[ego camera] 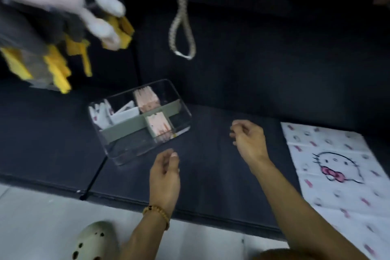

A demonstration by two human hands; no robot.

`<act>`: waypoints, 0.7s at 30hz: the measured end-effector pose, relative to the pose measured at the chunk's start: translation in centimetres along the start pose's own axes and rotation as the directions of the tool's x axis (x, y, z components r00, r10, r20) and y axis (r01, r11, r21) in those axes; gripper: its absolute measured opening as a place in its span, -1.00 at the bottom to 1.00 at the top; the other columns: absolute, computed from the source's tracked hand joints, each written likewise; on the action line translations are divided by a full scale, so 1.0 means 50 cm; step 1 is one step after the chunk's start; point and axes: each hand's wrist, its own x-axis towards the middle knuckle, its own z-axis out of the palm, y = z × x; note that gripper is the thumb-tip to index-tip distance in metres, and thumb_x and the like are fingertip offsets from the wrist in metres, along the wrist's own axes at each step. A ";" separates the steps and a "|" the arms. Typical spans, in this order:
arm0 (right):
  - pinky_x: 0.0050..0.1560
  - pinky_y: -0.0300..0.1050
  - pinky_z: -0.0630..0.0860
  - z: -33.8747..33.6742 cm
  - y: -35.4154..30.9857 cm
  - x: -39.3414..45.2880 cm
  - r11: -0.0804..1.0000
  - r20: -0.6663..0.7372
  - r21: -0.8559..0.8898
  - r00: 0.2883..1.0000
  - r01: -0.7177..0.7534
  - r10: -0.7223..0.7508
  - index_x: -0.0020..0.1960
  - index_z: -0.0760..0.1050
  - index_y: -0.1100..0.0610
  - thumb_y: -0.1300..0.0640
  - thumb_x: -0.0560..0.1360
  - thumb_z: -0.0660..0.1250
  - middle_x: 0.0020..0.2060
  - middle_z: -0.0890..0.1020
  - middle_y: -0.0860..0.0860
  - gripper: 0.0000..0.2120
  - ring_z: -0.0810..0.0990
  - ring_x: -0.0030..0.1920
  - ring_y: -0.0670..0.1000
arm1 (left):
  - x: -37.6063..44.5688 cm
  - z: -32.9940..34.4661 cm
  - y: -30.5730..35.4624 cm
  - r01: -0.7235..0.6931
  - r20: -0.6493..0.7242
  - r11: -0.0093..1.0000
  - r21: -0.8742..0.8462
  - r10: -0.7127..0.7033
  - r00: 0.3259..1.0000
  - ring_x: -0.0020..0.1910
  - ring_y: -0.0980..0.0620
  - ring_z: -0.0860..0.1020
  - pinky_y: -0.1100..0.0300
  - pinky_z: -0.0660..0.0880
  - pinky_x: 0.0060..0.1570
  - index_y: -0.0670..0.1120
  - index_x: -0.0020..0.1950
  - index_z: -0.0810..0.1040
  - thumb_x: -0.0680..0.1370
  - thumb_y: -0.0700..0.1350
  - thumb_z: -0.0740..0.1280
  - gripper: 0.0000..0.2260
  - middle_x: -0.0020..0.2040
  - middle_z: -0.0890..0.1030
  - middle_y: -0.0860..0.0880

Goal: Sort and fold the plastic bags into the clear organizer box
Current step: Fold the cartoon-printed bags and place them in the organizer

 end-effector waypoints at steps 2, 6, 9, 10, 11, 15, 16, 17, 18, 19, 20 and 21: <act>0.05 0.02 0.59 -0.112 0.063 -0.016 0.996 -0.129 -0.044 0.989 -0.077 0.071 -0.13 0.54 -0.11 0.09 0.55 0.23 -0.11 0.66 -0.05 -0.83 0.64 -0.05 0.00 | -0.035 0.061 -0.027 0.021 0.090 0.999 0.039 -0.025 0.996 0.07 0.05 0.55 0.04 0.48 0.18 -0.05 0.16 0.52 0.60 -0.07 0.24 -0.82 0.06 0.56 0.08; 0.17 0.08 0.50 -0.318 0.200 -0.069 0.950 -0.375 -0.177 0.910 -0.257 0.176 -0.07 0.55 0.02 0.09 0.57 0.21 -0.05 0.66 0.09 -0.86 0.59 0.06 0.18 | -0.096 0.167 -0.086 0.037 0.228 0.989 0.145 -0.070 0.971 0.11 0.04 0.55 -0.01 0.47 0.23 -0.06 0.17 0.52 0.60 -0.08 0.25 -0.81 0.10 0.56 0.04; 0.26 0.00 0.38 -0.434 0.305 -0.124 0.846 -0.410 -0.313 0.865 -0.431 0.289 0.29 0.48 0.11 0.00 0.58 0.23 0.28 0.53 0.14 -0.67 0.49 0.25 0.17 | -0.129 0.228 -0.128 0.030 0.297 0.977 0.213 -0.094 0.950 0.10 0.00 0.55 -0.04 0.47 0.22 -0.07 0.16 0.53 0.59 -0.10 0.25 -0.83 0.07 0.57 0.00; 0.31 0.01 0.33 -0.460 0.336 -0.142 0.801 -0.372 -0.375 0.867 -0.466 0.330 0.39 0.40 0.10 -0.03 0.57 0.25 0.38 0.42 0.13 -0.57 0.42 0.34 0.16 | -0.137 0.246 -0.139 0.021 0.320 0.970 0.242 -0.100 0.942 0.09 0.00 0.55 -0.04 0.47 0.22 -0.07 0.15 0.53 0.59 -0.10 0.25 -0.83 0.07 0.57 -0.02; 0.38 0.04 0.26 -0.478 0.361 -0.159 0.759 -0.315 -0.453 0.881 -0.467 0.355 0.45 0.32 0.09 -0.06 0.56 0.27 0.46 0.31 0.13 -0.49 0.31 0.42 0.15 | -0.144 0.264 -0.150 0.012 0.342 0.963 0.268 -0.107 0.934 0.09 0.00 0.55 -0.04 0.48 0.22 -0.06 0.16 0.53 0.59 -0.10 0.25 -0.83 0.08 0.57 -0.03; 0.48 0.05 0.10 -0.488 0.425 -0.196 0.578 -0.127 -0.771 0.954 -0.266 0.271 0.49 0.28 -0.04 -0.17 0.54 0.25 0.52 0.16 0.08 -0.44 0.08 0.52 0.13 | -0.163 0.320 -0.185 -0.065 0.409 0.934 0.352 -0.092 0.908 0.09 0.03 0.54 0.06 0.48 0.20 -0.02 0.16 0.53 0.59 -0.06 0.25 -0.82 0.13 0.54 -0.04; 0.43 0.07 0.19 -0.484 0.426 -0.197 0.541 -0.143 -0.806 0.966 -0.240 0.215 0.45 0.36 -0.05 -0.16 0.54 0.26 0.49 0.24 0.10 -0.49 0.15 0.48 0.17 | -0.168 0.333 -0.193 -0.107 0.431 0.919 0.378 -0.073 0.899 0.08 0.06 0.54 0.16 0.49 0.16 -0.01 0.15 0.52 0.59 -0.06 0.25 -0.83 0.12 0.54 -0.02; 0.33 0.10 0.30 -0.481 0.424 -0.195 0.549 -0.186 -0.801 0.970 -0.240 0.154 0.37 0.46 -0.01 -0.11 0.53 0.30 0.42 0.35 0.14 -0.56 0.26 0.42 0.22 | -0.175 0.346 -0.200 -0.164 0.461 0.898 0.407 -0.047 0.886 0.04 0.11 0.54 0.31 0.48 0.08 0.00 0.14 0.52 0.58 -0.06 0.26 -0.84 0.11 0.53 -0.01; 0.22 0.12 0.37 -0.478 0.421 -0.193 0.581 -0.234 -0.776 0.967 -0.245 0.095 0.29 0.54 0.02 -0.04 0.53 0.33 0.34 0.44 0.17 -0.64 0.35 0.34 0.26 | -0.182 0.359 -0.207 -0.231 0.500 0.872 0.432 -0.018 0.866 0.02 0.18 0.54 0.43 0.45 -0.01 0.00 0.15 0.52 0.58 -0.07 0.27 -0.84 0.11 0.52 0.00; 0.16 0.13 0.41 -0.477 0.418 -0.191 0.596 -0.260 -0.767 0.964 -0.239 0.052 0.23 0.58 0.05 0.03 0.53 0.34 0.28 0.49 0.18 -0.71 0.40 0.28 0.28 | -0.189 0.370 -0.214 -0.299 0.547 0.842 0.449 0.006 0.837 0.00 0.21 0.53 0.47 0.44 -0.05 -0.01 0.16 0.52 0.57 -0.08 0.29 -0.83 0.12 0.51 0.01; 0.14 0.14 0.43 -0.478 0.417 -0.190 0.590 -0.262 -0.774 0.965 -0.231 0.034 0.20 0.61 0.05 0.07 0.54 0.33 0.26 0.51 0.18 -0.75 0.41 0.26 0.28 | -0.197 0.381 -0.221 -0.363 0.598 0.810 0.460 0.019 0.801 0.02 0.22 0.52 0.42 0.46 -0.01 -0.02 0.17 0.52 0.56 -0.08 0.30 -0.81 0.13 0.49 0.02; 0.14 0.13 0.43 -0.480 0.418 -0.190 0.586 -0.255 -0.779 0.966 -0.224 0.031 0.18 0.62 0.05 0.09 0.55 0.31 0.25 0.52 0.17 -0.77 0.42 0.25 0.27 | -0.205 0.391 -0.228 -0.427 0.647 0.772 0.471 0.027 0.762 0.06 0.20 0.51 0.32 0.48 0.06 -0.01 0.20 0.52 0.55 -0.07 0.31 -0.77 0.15 0.48 0.03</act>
